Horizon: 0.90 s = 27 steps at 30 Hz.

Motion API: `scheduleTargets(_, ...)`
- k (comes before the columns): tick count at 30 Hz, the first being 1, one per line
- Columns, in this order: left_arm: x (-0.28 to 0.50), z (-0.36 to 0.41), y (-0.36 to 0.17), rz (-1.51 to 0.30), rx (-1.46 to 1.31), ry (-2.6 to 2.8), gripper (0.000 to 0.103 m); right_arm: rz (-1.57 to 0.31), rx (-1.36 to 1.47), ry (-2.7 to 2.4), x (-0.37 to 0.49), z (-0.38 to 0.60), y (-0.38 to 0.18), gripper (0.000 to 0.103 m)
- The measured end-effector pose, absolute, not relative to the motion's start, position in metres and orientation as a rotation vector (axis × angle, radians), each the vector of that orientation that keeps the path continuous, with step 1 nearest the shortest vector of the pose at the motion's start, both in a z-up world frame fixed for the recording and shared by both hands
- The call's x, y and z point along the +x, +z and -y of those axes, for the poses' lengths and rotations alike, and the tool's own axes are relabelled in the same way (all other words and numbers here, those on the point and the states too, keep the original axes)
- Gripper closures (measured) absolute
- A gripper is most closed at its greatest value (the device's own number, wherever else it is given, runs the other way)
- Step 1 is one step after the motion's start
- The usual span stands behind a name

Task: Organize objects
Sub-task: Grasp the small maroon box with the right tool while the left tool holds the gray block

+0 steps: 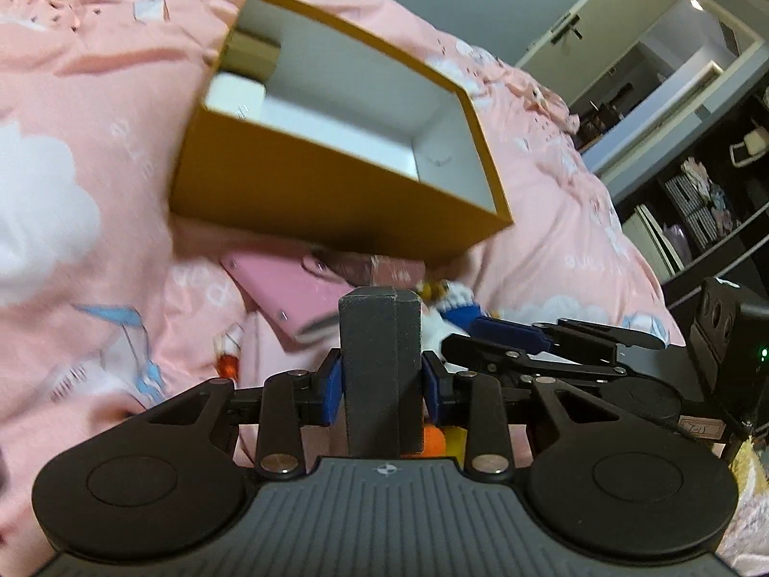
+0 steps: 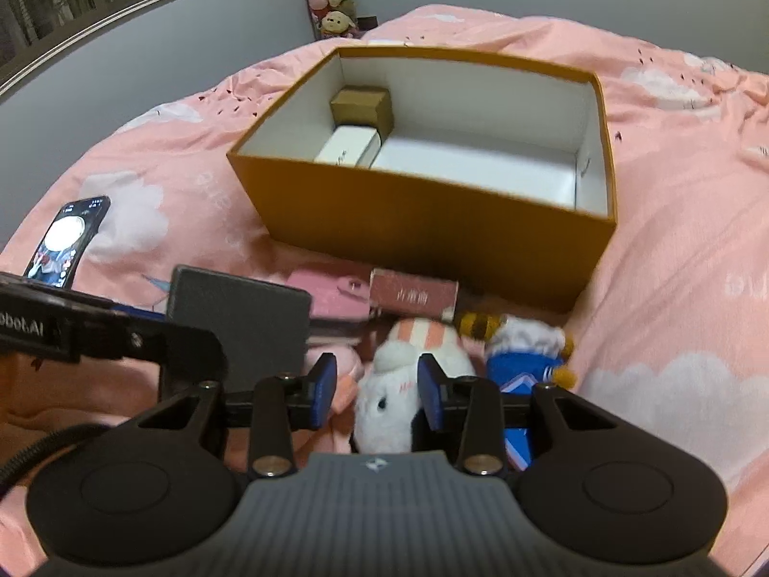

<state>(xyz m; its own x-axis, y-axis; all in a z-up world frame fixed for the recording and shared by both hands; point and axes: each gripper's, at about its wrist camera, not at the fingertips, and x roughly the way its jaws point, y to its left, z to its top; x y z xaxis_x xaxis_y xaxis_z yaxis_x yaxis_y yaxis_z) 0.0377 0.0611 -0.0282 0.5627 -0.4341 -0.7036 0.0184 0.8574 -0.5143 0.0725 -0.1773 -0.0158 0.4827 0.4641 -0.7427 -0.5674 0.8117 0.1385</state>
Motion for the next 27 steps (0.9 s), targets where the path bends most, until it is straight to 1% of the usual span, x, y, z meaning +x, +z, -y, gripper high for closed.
scheduleTargets(6,0.061,-0.077,-0.024,-0.928,-0.523,-0.23,0.066,-0.796,-0.357,0.7,0.091,0.149,-0.011,0.063)
scheduleTargets(12,0.079,-0.086,-0.04,-0.94,-0.612,-0.227,0.066,-0.737,-0.704,0.784,0.102,0.118,-0.03,0.063)
scheduleTargets(16,0.085,-0.087,-0.043,-0.925,-0.626,-0.219,0.066,-0.704,-0.856,0.831,0.105,0.108,-0.041,0.063)
scheduleTargets(22,0.09,-0.086,-0.045,-0.92,-0.636,-0.216,0.066,-0.686,-0.977,0.883,0.11,0.095,-0.051,0.063)
scheduleTargets(27,0.092,-0.086,-0.047,-0.918,-0.642,-0.218,0.066,-0.674,-1.03,0.902,0.114,0.09,-0.061,0.066)
